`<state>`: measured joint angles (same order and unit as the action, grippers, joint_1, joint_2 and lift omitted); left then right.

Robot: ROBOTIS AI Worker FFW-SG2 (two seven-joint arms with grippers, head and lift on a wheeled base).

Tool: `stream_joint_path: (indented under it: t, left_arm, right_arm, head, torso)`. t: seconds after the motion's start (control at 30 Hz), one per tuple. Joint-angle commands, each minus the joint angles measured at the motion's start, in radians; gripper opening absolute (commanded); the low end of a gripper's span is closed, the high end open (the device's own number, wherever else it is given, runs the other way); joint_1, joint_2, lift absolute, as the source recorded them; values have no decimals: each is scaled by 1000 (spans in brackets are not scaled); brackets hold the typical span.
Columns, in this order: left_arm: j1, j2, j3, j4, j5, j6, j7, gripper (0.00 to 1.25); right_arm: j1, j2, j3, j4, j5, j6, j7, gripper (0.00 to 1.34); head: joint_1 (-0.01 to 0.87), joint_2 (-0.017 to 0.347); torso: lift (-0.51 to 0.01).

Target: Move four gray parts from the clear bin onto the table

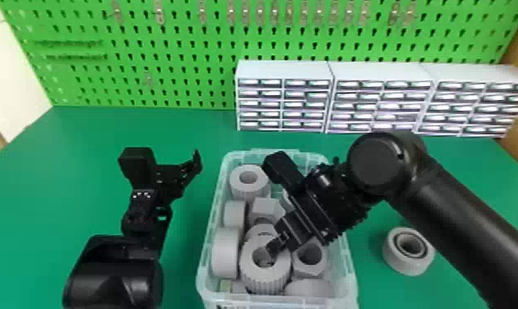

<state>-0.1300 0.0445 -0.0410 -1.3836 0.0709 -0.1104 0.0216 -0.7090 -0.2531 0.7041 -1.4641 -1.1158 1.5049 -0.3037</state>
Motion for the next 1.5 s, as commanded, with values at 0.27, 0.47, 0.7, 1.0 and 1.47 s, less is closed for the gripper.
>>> stream_joint_path:
  t: [0.27, 0.47, 0.7, 1.0, 1.47]
  left_arm:
    - [1, 0, 3, 0, 1, 0, 0, 1146]
    - [1, 0, 3, 0, 1, 0, 1, 1146]
    - [0, 0, 1, 1, 0, 0, 1, 1146]
    - [1, 0, 4, 0, 0, 0, 1, 1146]
    - [4, 2, 3, 0, 0, 0, 0, 1146]
  right_arm:
    - [-4, -2, -11, 1, -4, 1, 0, 339]
    - [-10, -2, -20, 1, -6, 3, 0, 341]
    - [-17, 0, -60, 1, 1, 18, 0, 341]
    - [-38, 5, -90, -2, 11, 29, 0, 339]
    - [-53, 14, -179, -21, 54, 47, 0, 341]
  head:
    - [693, 72]
    - [693, 72]
    - [693, 72]
    - [693, 72]
    - [693, 72]
  torso:
    - [-52]
    - [-52]
    - [-52]
    - [-52]
    - [-52]
